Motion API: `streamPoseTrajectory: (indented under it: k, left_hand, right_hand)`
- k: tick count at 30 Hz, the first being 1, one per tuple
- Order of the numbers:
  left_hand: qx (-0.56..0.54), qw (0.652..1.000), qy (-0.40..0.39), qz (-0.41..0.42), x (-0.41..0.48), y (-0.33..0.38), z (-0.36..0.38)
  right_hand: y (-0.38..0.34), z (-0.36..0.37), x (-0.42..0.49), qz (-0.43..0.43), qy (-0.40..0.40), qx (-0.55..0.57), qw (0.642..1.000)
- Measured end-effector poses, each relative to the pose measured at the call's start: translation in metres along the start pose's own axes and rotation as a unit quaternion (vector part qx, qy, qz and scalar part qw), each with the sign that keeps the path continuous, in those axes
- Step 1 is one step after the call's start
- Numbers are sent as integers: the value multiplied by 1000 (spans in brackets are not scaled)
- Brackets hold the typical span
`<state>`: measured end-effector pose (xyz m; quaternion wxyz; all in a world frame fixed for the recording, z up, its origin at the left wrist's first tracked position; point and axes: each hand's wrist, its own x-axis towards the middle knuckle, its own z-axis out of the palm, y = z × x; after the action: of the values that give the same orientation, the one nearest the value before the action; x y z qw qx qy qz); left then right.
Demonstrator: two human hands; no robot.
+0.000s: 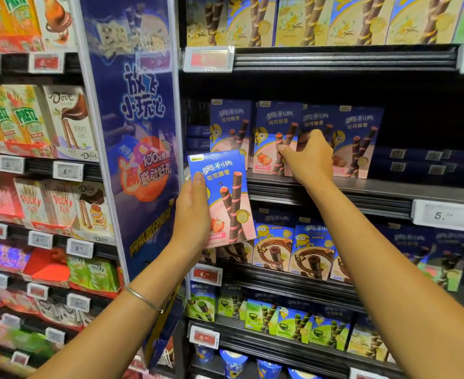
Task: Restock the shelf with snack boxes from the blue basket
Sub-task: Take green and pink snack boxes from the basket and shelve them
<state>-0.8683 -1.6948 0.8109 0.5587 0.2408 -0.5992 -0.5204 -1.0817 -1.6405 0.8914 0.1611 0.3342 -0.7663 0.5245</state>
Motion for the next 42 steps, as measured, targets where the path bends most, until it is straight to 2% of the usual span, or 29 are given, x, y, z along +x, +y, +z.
streamPoseTrajectory:
  k: [18,21,24,26,29,31,37,42]
  left_hand:
    - [-4,1000,-10,-18,3,1,0]
    - [-15,1000,-12,-25,3,3,2]
    - [-12,1000,-21,-16,4,3,2]
    - [-11,1000,-20,-12,3,4,4]
    - [-24,1000,-16,-11,2,5,8]
    - [-44,999,-23,-6,0,4,12]
    - [-103,994,-12,-19,-1,5,12]
    - [-105,994,-7,-21,-1,6,17]
  right_hand:
    - [-8,13,-2,20,7,-76,997]
    - [-7,5,-12,8,26,-38,999]
    - [-9,-7,-37,-49,58,80,994]
    - [-13,-13,-60,-67,24,147,987]
    - [-18,-12,-94,-45,-111,214,970]
    - [-18,-10,-112,-14,-167,223,960]
    - [-10,-17,-127,10,-198,187,962]
    - [-7,-25,-127,11,-215,175,961]
